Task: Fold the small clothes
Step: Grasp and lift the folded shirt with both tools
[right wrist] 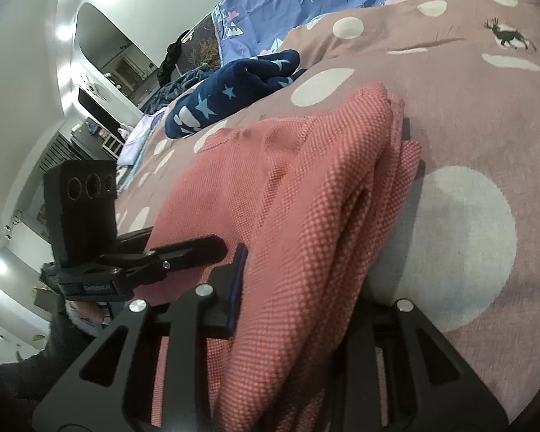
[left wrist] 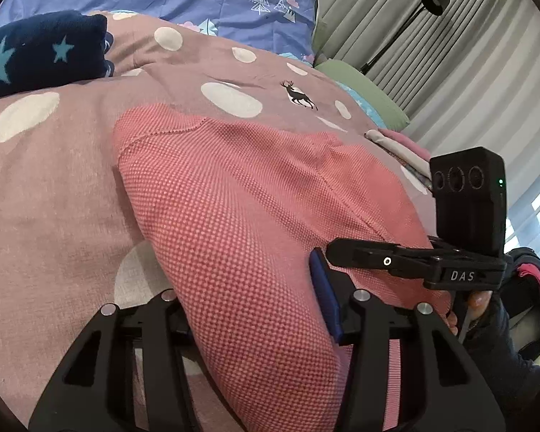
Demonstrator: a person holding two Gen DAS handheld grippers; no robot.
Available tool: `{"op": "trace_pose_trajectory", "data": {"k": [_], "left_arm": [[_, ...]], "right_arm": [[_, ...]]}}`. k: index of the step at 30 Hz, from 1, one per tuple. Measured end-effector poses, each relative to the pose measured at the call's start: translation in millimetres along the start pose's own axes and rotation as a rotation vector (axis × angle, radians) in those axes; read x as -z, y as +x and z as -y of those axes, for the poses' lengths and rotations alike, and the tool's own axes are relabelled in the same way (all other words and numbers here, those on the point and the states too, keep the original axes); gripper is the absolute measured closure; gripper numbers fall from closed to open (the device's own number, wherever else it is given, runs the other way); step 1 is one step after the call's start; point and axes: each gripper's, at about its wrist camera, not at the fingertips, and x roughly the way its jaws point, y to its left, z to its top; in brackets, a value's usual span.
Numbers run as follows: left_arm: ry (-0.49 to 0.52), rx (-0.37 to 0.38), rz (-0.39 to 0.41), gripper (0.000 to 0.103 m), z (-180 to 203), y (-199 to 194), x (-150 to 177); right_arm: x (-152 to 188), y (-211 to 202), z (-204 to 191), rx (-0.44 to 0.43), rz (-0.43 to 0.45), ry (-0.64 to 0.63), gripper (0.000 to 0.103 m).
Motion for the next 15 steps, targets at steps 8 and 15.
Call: {"op": "trace_pose_trajectory", "data": {"k": [8, 15], "left_arm": [[-0.013, -0.043, 0.018, 0.064, 22.5, -28.1, 13.1], [0.207, 0.014, 0.147, 0.064, 120.1, -96.6, -0.5]], "right_arm": [[13.7, -19.2, -23.8, 0.131, 0.06, 0.088, 0.082], [22.3, -111.9, -93.5, 0.191, 0.235, -0.107, 0.082]]}}
